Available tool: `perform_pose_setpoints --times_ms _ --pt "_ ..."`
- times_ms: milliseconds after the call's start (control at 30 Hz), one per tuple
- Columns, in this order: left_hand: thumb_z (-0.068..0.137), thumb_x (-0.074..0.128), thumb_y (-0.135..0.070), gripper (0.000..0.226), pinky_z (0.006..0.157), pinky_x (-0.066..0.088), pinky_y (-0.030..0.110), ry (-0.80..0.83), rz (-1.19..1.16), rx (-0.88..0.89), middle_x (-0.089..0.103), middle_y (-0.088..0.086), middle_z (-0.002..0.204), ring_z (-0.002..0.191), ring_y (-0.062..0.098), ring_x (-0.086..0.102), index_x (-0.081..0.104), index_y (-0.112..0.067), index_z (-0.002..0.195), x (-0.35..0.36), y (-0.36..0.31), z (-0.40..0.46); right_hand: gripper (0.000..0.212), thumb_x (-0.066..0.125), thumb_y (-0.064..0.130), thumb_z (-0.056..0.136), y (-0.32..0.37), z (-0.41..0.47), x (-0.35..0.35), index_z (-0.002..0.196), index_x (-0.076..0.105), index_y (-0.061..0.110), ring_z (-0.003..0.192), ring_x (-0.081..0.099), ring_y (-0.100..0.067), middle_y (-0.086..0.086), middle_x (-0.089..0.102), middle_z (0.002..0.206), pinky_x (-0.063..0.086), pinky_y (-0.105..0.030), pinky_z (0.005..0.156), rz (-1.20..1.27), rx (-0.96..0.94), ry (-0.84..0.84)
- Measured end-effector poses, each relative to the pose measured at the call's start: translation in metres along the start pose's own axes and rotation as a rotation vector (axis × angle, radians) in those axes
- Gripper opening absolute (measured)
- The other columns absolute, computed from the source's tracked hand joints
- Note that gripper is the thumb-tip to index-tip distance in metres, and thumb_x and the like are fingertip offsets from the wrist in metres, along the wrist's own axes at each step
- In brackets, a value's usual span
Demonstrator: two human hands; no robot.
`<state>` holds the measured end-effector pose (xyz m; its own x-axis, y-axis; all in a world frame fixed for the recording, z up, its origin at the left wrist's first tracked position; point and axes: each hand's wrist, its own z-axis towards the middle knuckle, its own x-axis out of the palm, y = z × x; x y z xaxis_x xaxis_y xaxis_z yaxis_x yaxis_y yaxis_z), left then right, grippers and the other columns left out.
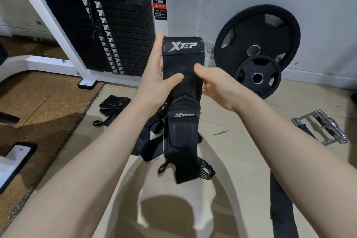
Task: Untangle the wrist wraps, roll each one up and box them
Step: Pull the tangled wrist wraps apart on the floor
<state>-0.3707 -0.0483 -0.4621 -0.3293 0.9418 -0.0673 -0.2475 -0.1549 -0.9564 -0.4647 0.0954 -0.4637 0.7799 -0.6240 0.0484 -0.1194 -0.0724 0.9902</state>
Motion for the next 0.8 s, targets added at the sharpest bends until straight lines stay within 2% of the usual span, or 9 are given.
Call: perform_pose_setpoints --times_ms 67,133,233,333,433,533,600,667,800 --pt "0.083 0.058 0.013 0.103 0.108 0.042 0.043 0.042 -0.017 -0.004 0.037 0.007 0.151 0.134 0.013 0.044 -0.005 -0.03 0.152 0.001 -0.001 0.003 0.042 0.049 0.046 0.094 0.009 0.006 0.001 0.122 0.06 0.016 0.112 0.063 -0.014 0.002 0.067 0.119 0.044 -0.038 0.104 0.06 -0.046 -0.162" --pt "0.085 0.059 0.011 0.106 0.107 0.043 0.041 0.093 0.027 -0.02 0.043 0.003 0.147 0.13 0.009 0.048 -0.012 -0.031 0.151 0.003 0.002 0.004 0.049 0.049 0.048 0.093 0.016 0.01 0.001 0.129 0.056 0.015 0.116 0.061 -0.018 -0.003 0.065 0.124 0.045 -0.04 0.103 0.182 -0.082 -0.221" --pt "0.084 0.061 0.01 0.109 0.107 0.042 0.039 0.085 0.026 -0.066 0.045 -0.001 0.141 0.125 0.004 0.05 -0.018 -0.029 0.149 0.004 0.012 -0.002 0.041 0.051 0.03 0.097 0.02 0.008 0.004 0.132 0.052 0.009 0.117 0.059 -0.025 -0.011 0.062 0.127 0.049 -0.039 0.097 0.237 -0.095 -0.156" --pt "0.083 0.065 0.007 0.111 0.104 0.045 0.032 0.021 -0.048 -0.181 0.046 0.005 0.139 0.116 -0.001 0.056 -0.016 -0.032 0.148 0.006 0.02 -0.003 0.035 0.055 0.017 0.095 0.018 0.004 0.008 0.127 0.052 0.003 0.107 0.064 -0.026 -0.014 0.065 0.117 0.053 -0.034 0.086 0.182 -0.11 -0.201" --pt "0.076 0.076 -0.013 0.098 0.104 0.045 0.037 0.083 -0.164 -0.341 0.054 0.004 0.136 0.12 0.01 0.056 0.013 -0.024 0.151 0.01 0.028 -0.002 0.029 0.055 0.009 0.094 0.017 -0.001 0.013 0.122 0.055 0.005 0.095 0.067 -0.023 -0.011 0.067 0.107 0.055 -0.033 0.079 0.228 -0.15 -0.301" --pt "0.089 0.066 -0.02 0.03 0.092 0.051 0.027 0.344 -0.14 -0.434 0.071 -0.008 0.109 0.103 0.009 0.066 0.058 -0.021 0.118 0.021 0.041 -0.009 0.022 0.054 0.005 0.094 0.011 -0.01 0.011 0.116 0.055 0.006 0.089 0.066 -0.021 -0.01 0.067 0.1 0.057 -0.036 0.08 0.265 -0.228 -0.488" --pt "0.091 0.062 -0.017 0.013 0.081 0.054 0.021 0.481 -0.08 -0.458 0.074 -0.012 0.094 0.091 0.006 0.069 0.064 -0.025 0.102 0.029 0.051 -0.017 0.02 0.053 0.005 0.094 0.009 -0.02 0.007 0.114 0.055 0.006 0.091 0.065 -0.021 -0.01 0.066 0.1 0.055 -0.039 0.086 0.234 -0.261 -0.573" --pt "0.087 0.067 -0.013 0.018 0.08 0.053 0.019 0.581 -0.028 -0.43 0.074 -0.014 0.091 0.088 0.004 0.069 0.066 -0.029 0.096 0.036 0.057 -0.022 0.019 0.053 0.006 0.095 0.01 -0.036 0.002 0.114 0.054 0.007 0.097 0.064 -0.024 -0.012 0.065 0.106 0.053 -0.044 0.092 0.239 -0.281 -0.637" --pt "0.086 0.07 -0.025 0.014 0.09 0.053 0.035 0.7 0.065 -0.44 0.074 -0.008 0.096 0.093 0.011 0.07 0.067 -0.029 0.099 0.055 0.062 -0.035 0.021 0.051 0.009 0.096 0.014 -0.072 -0.003 0.118 0.054 0.011 0.105 0.062 -0.03 -0.015 0.062 0.117 0.053 -0.049 0.09 0.308 -0.285 -0.75"
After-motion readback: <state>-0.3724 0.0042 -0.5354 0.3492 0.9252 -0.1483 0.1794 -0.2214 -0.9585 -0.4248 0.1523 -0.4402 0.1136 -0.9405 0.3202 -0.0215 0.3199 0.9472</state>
